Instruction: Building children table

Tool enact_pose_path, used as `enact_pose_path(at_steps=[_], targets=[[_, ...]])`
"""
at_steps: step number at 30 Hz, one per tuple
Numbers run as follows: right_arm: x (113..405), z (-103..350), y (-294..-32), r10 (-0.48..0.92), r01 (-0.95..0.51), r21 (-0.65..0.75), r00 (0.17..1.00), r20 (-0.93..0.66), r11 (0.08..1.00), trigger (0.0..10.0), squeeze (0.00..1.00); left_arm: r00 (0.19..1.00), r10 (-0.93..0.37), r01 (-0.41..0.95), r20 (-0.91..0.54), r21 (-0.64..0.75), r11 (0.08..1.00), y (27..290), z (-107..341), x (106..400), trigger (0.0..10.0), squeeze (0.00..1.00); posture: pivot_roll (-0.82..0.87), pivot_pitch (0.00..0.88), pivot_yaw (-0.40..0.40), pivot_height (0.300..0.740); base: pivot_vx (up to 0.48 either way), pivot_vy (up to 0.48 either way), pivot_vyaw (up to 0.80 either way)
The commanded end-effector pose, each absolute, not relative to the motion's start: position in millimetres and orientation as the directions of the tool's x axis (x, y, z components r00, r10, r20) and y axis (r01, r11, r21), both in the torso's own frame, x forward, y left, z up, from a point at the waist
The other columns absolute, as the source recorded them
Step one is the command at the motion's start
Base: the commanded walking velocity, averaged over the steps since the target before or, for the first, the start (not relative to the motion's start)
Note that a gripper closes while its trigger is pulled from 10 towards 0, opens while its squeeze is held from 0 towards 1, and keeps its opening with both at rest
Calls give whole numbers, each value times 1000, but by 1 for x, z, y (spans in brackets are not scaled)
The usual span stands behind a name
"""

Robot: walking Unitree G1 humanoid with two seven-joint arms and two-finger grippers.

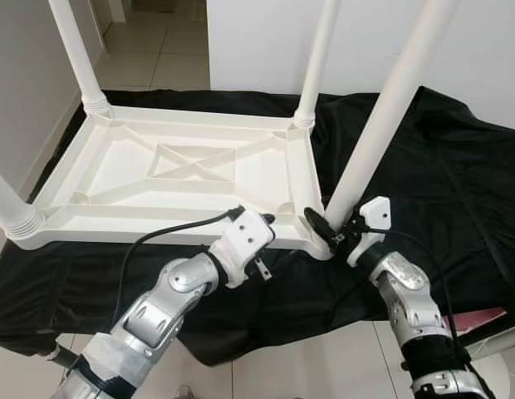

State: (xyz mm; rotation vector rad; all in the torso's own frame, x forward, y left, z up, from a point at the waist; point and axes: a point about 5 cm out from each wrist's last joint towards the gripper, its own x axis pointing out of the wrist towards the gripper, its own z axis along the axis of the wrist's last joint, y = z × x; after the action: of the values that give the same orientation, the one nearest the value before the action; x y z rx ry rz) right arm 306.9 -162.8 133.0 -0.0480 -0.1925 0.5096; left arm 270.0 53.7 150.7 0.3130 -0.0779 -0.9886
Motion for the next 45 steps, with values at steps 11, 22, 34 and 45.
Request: enact_pose_path(at_steps=[11,22,34,45], targets=[[298,132,-158,177,-176,-18,972,155,984,10000,0,432,-888,882,-156,278,380,50,142,264,10000,0,-28,39,-28,740,0,0,0],[288,121,-116,-20,12,116,997,71,993,10000,0,448,-882,872,-146,287,396,53,145,269,10000,0,-24,29,-42,740,0,0,0],[286,128,-122,-32,25,80,995,95,996,10000,1000,450,-882,870,-137,292,398,54,148,269,10000,0,-25,29,-45,740,0,0,0],[288,139,-127,142,-150,41,976,164,988,10000,0,452,-882,868,-132,293,401,55,149,269,10000,0,-24,32,-45,740,0,0,0]])
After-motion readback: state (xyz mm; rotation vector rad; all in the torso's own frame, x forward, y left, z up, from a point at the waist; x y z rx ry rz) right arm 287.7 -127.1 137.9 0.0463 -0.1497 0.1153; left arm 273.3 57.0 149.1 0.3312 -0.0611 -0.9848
